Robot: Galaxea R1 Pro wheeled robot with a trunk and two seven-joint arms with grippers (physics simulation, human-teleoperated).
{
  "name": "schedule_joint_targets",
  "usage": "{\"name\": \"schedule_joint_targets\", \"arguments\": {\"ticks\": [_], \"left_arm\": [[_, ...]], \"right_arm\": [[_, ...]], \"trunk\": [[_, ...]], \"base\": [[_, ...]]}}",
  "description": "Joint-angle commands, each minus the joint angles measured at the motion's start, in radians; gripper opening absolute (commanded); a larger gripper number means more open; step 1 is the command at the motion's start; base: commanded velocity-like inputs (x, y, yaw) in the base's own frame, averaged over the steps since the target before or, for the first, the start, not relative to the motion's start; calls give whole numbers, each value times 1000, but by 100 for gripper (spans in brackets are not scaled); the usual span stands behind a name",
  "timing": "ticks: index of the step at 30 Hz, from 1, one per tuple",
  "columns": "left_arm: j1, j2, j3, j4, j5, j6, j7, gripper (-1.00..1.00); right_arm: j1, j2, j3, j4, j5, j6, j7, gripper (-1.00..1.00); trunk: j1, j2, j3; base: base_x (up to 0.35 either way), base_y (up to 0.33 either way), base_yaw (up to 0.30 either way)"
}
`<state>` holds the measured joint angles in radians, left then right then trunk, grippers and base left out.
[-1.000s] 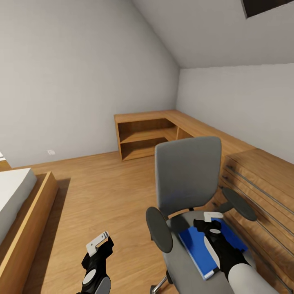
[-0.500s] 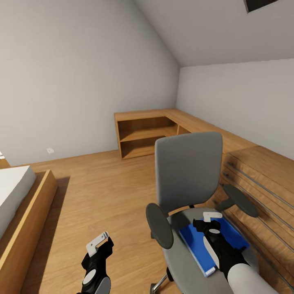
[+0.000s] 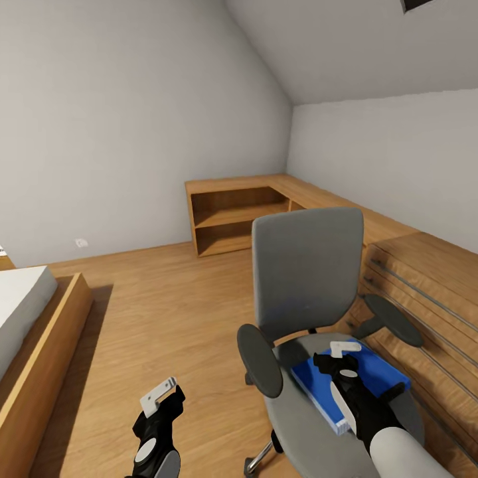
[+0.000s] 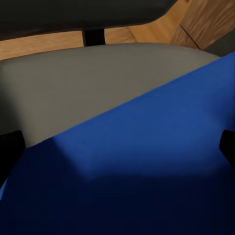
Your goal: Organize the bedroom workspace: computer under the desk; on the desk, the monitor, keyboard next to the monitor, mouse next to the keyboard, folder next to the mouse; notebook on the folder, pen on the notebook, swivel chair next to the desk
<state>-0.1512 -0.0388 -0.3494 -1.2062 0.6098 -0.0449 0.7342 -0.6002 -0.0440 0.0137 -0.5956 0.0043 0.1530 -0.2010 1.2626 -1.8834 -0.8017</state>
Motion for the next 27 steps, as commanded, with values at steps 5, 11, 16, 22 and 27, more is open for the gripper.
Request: {"name": "schedule_joint_targets", "arguments": {"ticks": [5, 11, 16, 22, 27], "left_arm": [[-1, 0, -2, -1, 8, -5, 3, 100], [-1, 1, -1, 8, 8, -5, -1, 100], [-1, 2, 0, 14, 8, -5, -2, 100], [-1, 2, 0, 14, 7, -6, -1, 100], [-1, 2, 0, 14, 7, -6, -1, 100]], "right_arm": [[0, 0, 0, 23, -1, 8, -3, 100], [0, 0, 0, 23, -1, 8, -3, 100], [0, 0, 0, 23, 0, 7, -3, 100], [0, 0, 0, 23, 1, 7, -3, 100], [0, 0, 0, 23, 1, 7, -3, 100]], "trunk": [[0, 0, -1], [0, 0, -1], [0, 0, -1], [0, 0, -1], [0, 0, -1]], "base": [[0, 0, 0], [-2, -1, 0], [-158, -123, 0], [-104, -93, 0], [-123, -121, 0]]}}
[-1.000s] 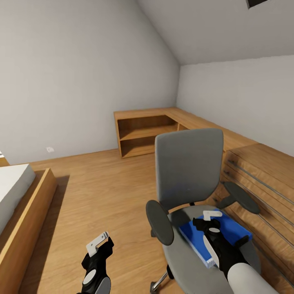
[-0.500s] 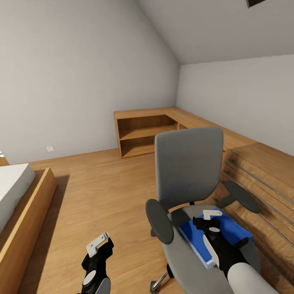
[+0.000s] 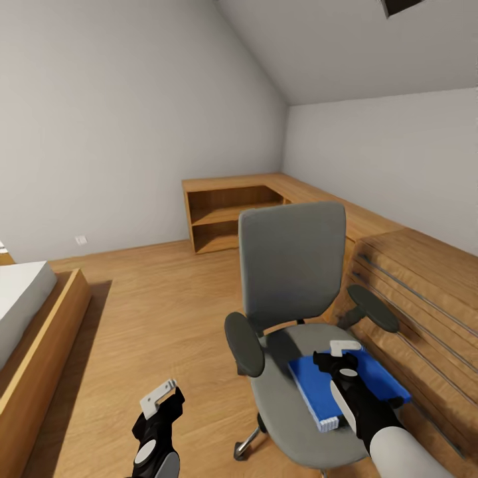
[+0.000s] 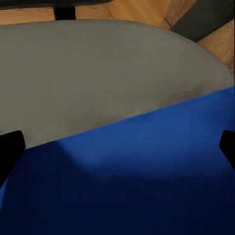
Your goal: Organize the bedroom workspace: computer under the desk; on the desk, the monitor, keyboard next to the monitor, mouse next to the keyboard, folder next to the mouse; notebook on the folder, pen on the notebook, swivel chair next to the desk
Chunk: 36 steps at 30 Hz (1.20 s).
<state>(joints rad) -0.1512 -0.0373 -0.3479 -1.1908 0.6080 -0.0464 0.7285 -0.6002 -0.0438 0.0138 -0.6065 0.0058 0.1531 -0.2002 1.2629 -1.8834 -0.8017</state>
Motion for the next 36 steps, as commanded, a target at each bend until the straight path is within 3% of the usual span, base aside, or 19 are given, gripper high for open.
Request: {"name": "schedule_joint_targets", "arguments": {"ticks": [1, 27, 36], "left_arm": [[-1, 0, -2, -1, 9, -5, 5, 100], [-1, -1, -2, 4, 9, -6, 8, 100], [-1, -1, -2, 12, 9, -7, 11, 100]], "right_arm": [[0, -1, 0, 34, -1, 6, -4, 100], [0, -1, 0, 34, 0, 6, -4, 100], [0, -2, 0, 33, 0, 5, -4, 100]], "trunk": [[0, 0, -1], [0, 0, -1], [-35, 63, 27]], "base": [[-210, -193, 0], [-142, -16, 0], [-1, 0, 0]]}}
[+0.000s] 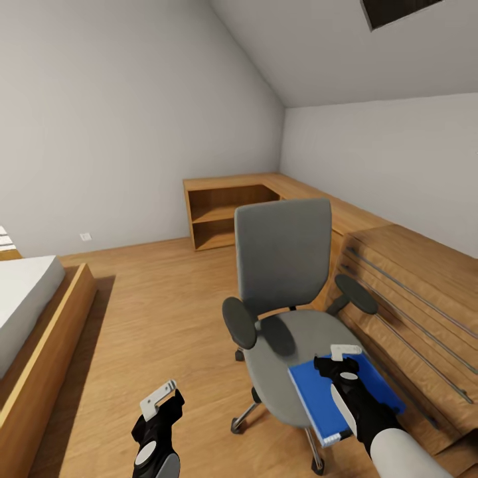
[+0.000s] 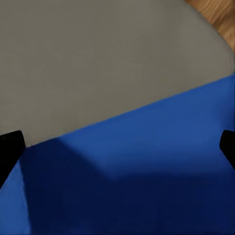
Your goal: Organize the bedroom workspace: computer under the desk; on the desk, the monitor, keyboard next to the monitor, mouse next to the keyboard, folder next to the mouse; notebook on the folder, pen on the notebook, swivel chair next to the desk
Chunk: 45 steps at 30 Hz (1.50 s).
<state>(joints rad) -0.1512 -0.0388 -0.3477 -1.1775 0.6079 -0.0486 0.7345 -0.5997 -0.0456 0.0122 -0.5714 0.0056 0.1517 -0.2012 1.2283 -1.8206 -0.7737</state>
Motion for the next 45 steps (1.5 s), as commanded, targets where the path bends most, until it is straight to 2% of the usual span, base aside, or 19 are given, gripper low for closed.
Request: {"name": "schedule_joint_targets", "arguments": {"ticks": [1, 13, 23, 27, 28, 31, 33, 34, 35, 36, 39, 42, 44, 45], "left_arm": [[-1, 0, -2, -1, 9, -5, 5, 100], [-1, 0, -3, 5, 9, -5, 6, 100], [-1, 0, -3, 5, 9, -5, 6, 100], [-1, 0, -3, 5, 10, -5, 6, 100], [-1, 0, -2, 5, 10, -5, 6, 100], [-1, 0, -3, 7, 10, -5, 5, 100], [-1, 0, -3, 7, 11, -5, 4, 100], [-1, 0, -3, 8, 11, -5, 3, 100], [-1, 0, -3, 10, 12, -5, 3, 100], [-1, 0, -3, 11, 12, -5, 2, 100], [-1, 0, -1, 12, 12, -5, 2, 100], [-1, 0, -1, 13, 11, -6, 2, 100], [-1, 0, -1, 13, 11, -6, 2, 100], [-1, 0, -1, 14, 10, -5, 2, 100]], "right_arm": [[0, 0, 1, -2, 1, 2, -3, 100], [0, 0, 0, -3, 1, -18, -3, 100], [0, -1, -3, -12, 1, -18, -3, 100], [10, -2, -5, -150, -1, -9, -5, 100], [25, -2, -5, -219, -3, -1, -4, 100], [129, 0, -5, -426, -16, 89, -4, 100], [171, 5, -5, -520, -37, 149, -4, 100], [188, 10, -5, -579, -59, 184, -5, 100], [209, 17, -7, -652, -101, 225, -5, 100], [215, 19, -7, -670, -118, 236, -6, 100], [233, 19, -18, -730, -238, 286, -6, 100], [238, 18, -41, -763, -322, 303, -8, 100], [240, 19, -51, -789, -358, 308, -11, 100], [242, 22, -70, -803, -395, 310, -13, 100]], "trunk": [[-4, 7, 2], [-50, 91, 40], [-50, 91, 40], [-50, 91, 40], [-50, 91, 40], [-50, 91, 40], [-50, 91, 40], [-50, 91, 40], [-50, 91, 40], [-50, 91, 40], [-50, 91, 40], [-50, 91, 40], [-50, 91, 40], [-50, 91, 40]], "base": [[0, 0, 0], [0, 0, 0], [0, 0, 0], [0, 0, 0], [0, 0, 0], [0, 0, 0], [0, 0, 0], [0, 0, 0], [0, 0, 0], [0, 0, 0], [0, 0, 0], [0, 0, 0], [0, 0, 0], [0, 0, 0]]}}
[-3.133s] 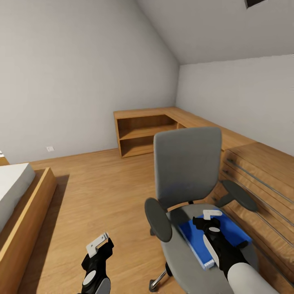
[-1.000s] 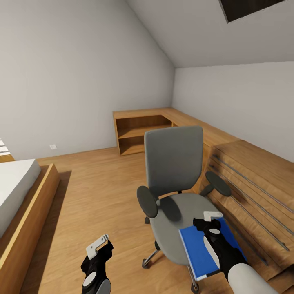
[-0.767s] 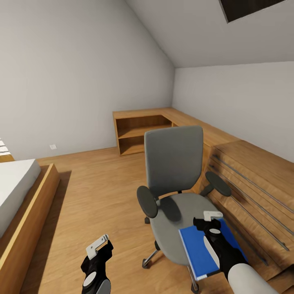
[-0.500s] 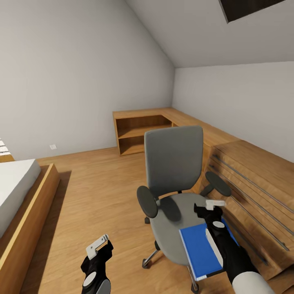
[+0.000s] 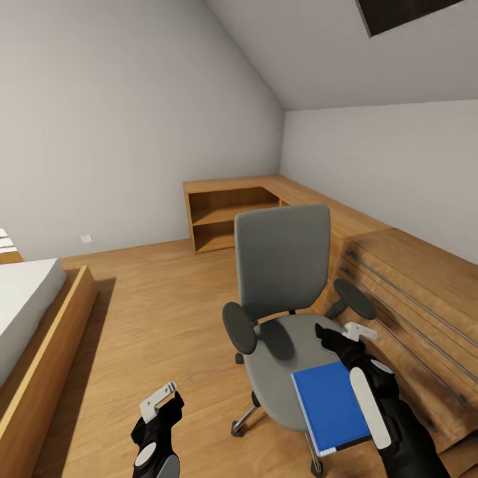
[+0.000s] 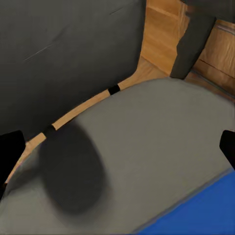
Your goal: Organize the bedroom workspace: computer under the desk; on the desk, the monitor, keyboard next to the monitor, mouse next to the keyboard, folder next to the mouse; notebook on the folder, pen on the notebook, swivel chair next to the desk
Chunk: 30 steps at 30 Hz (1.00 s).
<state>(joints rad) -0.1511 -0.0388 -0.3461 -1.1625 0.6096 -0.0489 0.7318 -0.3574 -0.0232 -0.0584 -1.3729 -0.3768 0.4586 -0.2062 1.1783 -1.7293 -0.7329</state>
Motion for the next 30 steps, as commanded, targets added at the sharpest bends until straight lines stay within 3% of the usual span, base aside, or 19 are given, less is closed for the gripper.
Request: {"name": "schedule_joint_targets", "arguments": {"ticks": [1, 3, 4, 5, 6, 7, 11, 14, 21, 25, 26, 30], "left_arm": [[-1, 0, -2, -1, 9, -5, 5, 100], [-1, 0, -2, 0, 9, -5, 5, 100], [-1, 1, -2, -1, 4, -6, 5, 100], [-1, 1, -2, -1, 4, -6, 5, 100], [-1, 2, 3, -2, 7, -6, 5, 100], [-1, 2, 3, -2, 7, -6, 5, 100], [-1, 2, 5, -2, 7, -6, 7, 100], [-1, 2, 5, -2, 8, -6, 9, 100], [-1, 2, 6, -11, 8, -11, 11, 100], [-1, 2, 26, -16, 9, -34, 9, 100], [-1, 2, 48, -17, 10, -38, 5, 100], [-1, 2, 50, -17, 10, -39, 6, 100]], "right_arm": [[0, 0, -10, -4, -31, 4, -9, 100], [0, 0, -25, -5, -63, 4, -12, 100], [0, -5, -44, -3, -119, 39, -17, 100], [0, -5, -45, -2, -120, 44, -16, 100], [0, -5, -89, 3, -125, 52, -15, 100], [0, -5, -109, 4, -137, 53, -14, 100], [0, -7, -136, 3, -171, 55, -13, 100], [0, -7, -179, 3, -184, 55, -11, 100], [0, -6, -194, 5, -189, 57, -10, 100], [0, -5, -195, 5, -190, 57, -9, 100], [0, -8, -195, 5, -236, 57, -10, 100], [0, -7, -195, 19, -248, 56, -9, 100]], "trunk": [[0, 0, -1], [0, 0, -1], [0, 0, -1], [0, 0, -1], [0, 0, -1], [0, 0, -1], [0, 0, -1], [0, 0, -1], [0, 0, -1], [15, -28, -13], [19, -35, -17], [34, -63, -29]], "base": [[0, 0, 0], [0, 0, 0], [-252, 25, -156], [-281, 42, -193], [-326, 79, -255], [-330, 41, -269], [-333, 15, -283], [-334, 3, -291], [-134, 0, -245], [-10, 0, -37], [0, 0, -1], [0, 0, 0]]}}
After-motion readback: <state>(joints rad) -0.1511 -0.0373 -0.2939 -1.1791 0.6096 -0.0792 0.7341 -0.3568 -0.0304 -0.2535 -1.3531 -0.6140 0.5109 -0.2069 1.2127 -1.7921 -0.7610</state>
